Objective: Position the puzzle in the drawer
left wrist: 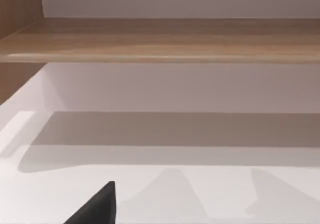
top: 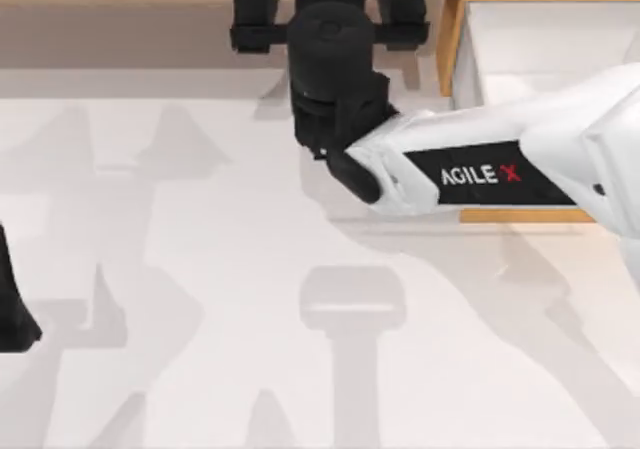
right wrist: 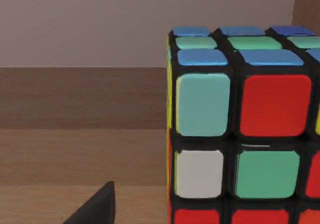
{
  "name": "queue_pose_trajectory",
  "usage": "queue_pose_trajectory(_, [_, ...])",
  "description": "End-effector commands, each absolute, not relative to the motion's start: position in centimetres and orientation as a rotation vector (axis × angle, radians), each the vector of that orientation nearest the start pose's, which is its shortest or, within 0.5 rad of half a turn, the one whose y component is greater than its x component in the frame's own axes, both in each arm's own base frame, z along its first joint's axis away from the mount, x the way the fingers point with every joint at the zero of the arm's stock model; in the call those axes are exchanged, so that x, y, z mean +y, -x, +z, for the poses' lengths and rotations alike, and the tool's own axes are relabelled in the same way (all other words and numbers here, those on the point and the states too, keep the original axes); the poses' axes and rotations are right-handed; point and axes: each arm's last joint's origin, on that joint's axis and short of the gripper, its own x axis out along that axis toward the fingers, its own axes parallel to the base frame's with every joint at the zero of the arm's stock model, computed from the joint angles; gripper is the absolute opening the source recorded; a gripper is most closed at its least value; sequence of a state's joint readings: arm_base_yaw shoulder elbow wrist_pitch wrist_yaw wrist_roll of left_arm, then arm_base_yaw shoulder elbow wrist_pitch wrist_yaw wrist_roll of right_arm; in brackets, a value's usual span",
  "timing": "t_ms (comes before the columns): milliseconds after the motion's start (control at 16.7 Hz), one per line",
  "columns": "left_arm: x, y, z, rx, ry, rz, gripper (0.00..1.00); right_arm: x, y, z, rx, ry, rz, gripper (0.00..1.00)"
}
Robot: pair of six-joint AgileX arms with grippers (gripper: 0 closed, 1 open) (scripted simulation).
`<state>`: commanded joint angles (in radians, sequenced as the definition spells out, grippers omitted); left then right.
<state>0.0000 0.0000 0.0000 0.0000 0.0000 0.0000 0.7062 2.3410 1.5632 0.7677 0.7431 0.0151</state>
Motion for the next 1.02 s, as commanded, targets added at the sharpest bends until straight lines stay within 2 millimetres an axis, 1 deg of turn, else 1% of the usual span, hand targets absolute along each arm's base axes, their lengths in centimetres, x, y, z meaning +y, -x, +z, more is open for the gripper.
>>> queue_pose_trajectory(300, [-0.1, -10.6, 16.0, 0.000, 0.000, 0.000, 1.00, 32.4, -43.7, 16.0, -0.002, -0.001, -0.010, 1.00])
queue_pose_trajectory(420, [-0.1, -10.6, 16.0, 0.000, 0.000, 0.000, 1.00, 32.3, -44.3, 15.9, 0.000, 0.000, -0.010, 1.00])
queue_pose_trajectory(600, [-0.1, -10.6, 16.0, 0.000, 0.000, 0.000, 1.00, 32.3, -44.3, 15.9, 0.000, 0.000, -0.010, 1.00])
queue_pose_trajectory(1020, [-0.1, -10.6, 16.0, 0.000, 0.000, 0.000, 1.00, 32.3, -44.3, 15.9, 0.000, 0.000, -0.010, 0.47])
